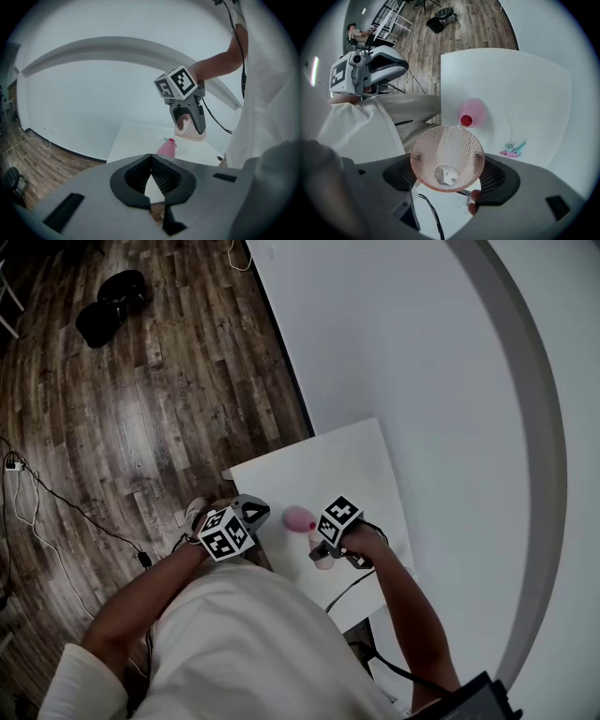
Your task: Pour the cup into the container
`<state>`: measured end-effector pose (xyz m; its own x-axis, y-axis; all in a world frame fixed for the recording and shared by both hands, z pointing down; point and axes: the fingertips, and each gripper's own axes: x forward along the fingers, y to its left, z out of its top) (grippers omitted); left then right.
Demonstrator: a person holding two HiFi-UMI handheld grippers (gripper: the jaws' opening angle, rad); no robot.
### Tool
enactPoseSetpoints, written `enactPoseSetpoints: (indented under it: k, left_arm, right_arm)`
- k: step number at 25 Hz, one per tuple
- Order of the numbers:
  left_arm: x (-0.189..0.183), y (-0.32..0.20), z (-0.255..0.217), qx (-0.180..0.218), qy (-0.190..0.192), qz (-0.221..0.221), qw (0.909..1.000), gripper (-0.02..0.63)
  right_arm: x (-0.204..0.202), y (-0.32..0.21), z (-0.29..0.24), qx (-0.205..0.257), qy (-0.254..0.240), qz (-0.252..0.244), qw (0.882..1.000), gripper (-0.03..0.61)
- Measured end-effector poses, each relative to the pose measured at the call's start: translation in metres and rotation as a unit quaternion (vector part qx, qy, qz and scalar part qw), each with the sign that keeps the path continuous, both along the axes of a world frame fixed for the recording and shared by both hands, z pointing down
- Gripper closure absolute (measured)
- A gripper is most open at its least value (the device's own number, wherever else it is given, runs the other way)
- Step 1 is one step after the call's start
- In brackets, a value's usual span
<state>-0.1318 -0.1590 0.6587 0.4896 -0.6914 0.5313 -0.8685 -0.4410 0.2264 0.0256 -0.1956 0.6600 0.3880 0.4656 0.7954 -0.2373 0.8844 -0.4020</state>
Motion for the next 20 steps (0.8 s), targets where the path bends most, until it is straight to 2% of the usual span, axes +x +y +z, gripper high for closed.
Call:
enactPoseSetpoints:
  k: [20]
  left_arm:
    - [0.0007,0.0007,0.0017,0.001,0.0,-0.002,1.0,0.603]
  right_arm:
    - [-0.0013,0.0028,-0.0013,-0.009,0.009,-0.011,1.0,0.196]
